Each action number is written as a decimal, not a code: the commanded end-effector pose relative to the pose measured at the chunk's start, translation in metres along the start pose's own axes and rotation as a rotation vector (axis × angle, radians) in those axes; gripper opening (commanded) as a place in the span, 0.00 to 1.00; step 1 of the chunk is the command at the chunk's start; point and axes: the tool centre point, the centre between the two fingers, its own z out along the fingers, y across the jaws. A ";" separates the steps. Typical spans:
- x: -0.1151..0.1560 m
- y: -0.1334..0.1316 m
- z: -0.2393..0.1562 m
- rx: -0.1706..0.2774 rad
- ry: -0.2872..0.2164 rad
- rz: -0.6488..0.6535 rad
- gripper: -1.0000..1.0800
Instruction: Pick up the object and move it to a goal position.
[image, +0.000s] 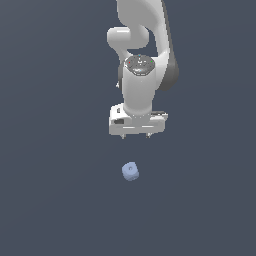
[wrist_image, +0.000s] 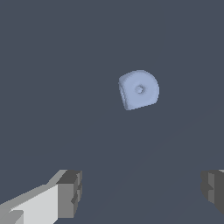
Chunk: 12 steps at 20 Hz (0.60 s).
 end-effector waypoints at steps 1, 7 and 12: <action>0.002 -0.004 -0.001 0.002 0.002 0.000 0.96; 0.001 -0.003 -0.001 0.002 0.001 -0.001 0.96; 0.009 -0.001 0.005 0.000 0.000 -0.021 0.96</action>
